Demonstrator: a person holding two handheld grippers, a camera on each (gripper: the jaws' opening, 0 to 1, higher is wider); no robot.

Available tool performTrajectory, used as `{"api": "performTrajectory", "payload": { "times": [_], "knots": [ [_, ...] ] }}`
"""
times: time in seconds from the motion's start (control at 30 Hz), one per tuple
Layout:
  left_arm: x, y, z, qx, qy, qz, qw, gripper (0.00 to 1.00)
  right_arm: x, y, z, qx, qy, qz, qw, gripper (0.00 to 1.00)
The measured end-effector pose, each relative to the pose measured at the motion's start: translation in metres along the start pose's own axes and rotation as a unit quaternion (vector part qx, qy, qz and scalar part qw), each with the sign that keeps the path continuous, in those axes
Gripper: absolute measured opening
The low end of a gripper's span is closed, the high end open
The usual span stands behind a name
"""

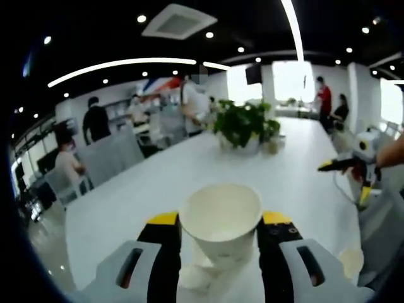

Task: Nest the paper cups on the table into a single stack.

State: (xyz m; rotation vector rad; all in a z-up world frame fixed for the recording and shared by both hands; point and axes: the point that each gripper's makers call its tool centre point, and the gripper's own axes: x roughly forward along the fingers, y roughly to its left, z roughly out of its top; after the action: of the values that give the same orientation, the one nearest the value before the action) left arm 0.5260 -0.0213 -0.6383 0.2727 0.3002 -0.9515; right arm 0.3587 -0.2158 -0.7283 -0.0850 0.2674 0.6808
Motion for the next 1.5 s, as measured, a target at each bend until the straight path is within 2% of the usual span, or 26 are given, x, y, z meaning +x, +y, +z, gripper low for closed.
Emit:
{"api": "performTrajectory", "payload": {
  "times": [0.23,0.63,1.13,1.5],
  "knots": [
    [-0.002,-0.014,0.002,0.004,-0.001,-0.010,0.9999,0.45,0.000,0.002,-0.006,0.004,0.008,0.002,1.0000,1.00],
    [-0.010,-0.038,0.010,0.019,-0.005,-0.027,0.9994,0.45,-0.002,0.004,-0.004,0.004,0.006,0.001,1.0000,1.00],
    [-0.025,-0.058,0.011,0.011,-0.013,-0.030,0.9994,0.45,-0.003,0.006,0.000,0.005,0.003,0.002,1.0000,1.00],
    [-0.033,-0.081,0.025,0.011,-0.026,-0.038,0.9989,0.45,-0.004,0.007,-0.002,0.011,0.000,0.003,0.9999,1.00]
  ]
}}
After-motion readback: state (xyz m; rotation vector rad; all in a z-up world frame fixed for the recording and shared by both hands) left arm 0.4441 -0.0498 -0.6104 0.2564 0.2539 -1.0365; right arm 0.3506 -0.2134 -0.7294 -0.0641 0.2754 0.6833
